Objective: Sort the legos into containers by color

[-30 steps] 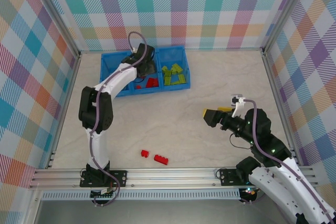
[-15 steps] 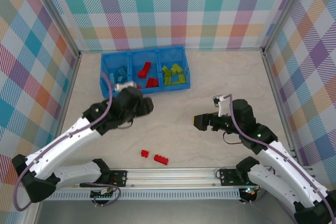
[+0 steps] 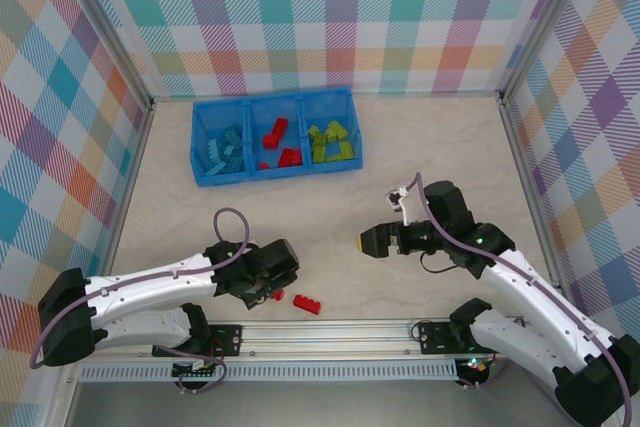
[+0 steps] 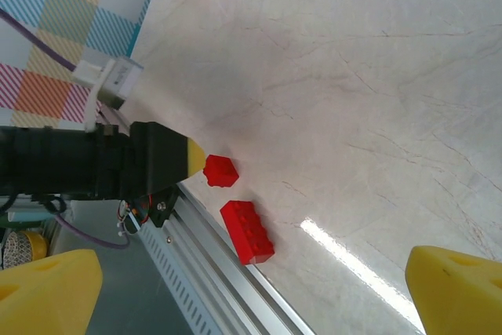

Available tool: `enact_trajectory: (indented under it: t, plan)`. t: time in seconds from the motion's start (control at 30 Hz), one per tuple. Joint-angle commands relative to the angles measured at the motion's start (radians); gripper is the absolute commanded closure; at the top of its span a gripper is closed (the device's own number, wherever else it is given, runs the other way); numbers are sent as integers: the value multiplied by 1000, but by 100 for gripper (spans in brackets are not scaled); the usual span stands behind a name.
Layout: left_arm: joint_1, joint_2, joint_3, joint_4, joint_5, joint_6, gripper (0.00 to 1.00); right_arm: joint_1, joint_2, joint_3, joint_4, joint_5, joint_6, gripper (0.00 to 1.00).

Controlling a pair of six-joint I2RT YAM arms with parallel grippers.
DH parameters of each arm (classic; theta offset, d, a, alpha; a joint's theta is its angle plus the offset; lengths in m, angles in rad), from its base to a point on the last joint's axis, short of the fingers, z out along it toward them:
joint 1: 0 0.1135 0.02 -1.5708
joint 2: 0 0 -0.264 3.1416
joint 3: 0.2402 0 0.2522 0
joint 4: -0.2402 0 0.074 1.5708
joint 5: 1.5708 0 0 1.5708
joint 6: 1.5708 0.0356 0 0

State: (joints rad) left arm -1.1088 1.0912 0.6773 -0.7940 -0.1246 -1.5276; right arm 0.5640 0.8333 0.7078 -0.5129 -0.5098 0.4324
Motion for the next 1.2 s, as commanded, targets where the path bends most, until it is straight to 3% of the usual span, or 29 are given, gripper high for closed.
enact_trajectory:
  t: [0.0, 0.37, 0.6, 0.93, 1.17]
  plan:
    - [15, 18, -59, 78, 79, -81, 21, 5, -46, -6, -18, -8, -2, 0]
    - [35, 112, -113, 177, 106, -31, 23, 6, -38, -6, -5, -18, 29, 0]
    - [72, 153, -114, 175, 52, 14, 42, 8, -40, -4, -51, -21, 23, 0]
    - [106, 198, -109, 193, 60, 106, 67, 19, -40, -11, -80, -24, 24, 0]
    - [110, 210, -65, 191, 27, 170, 82, 82, -12, -9, -97, -6, 18, 0]
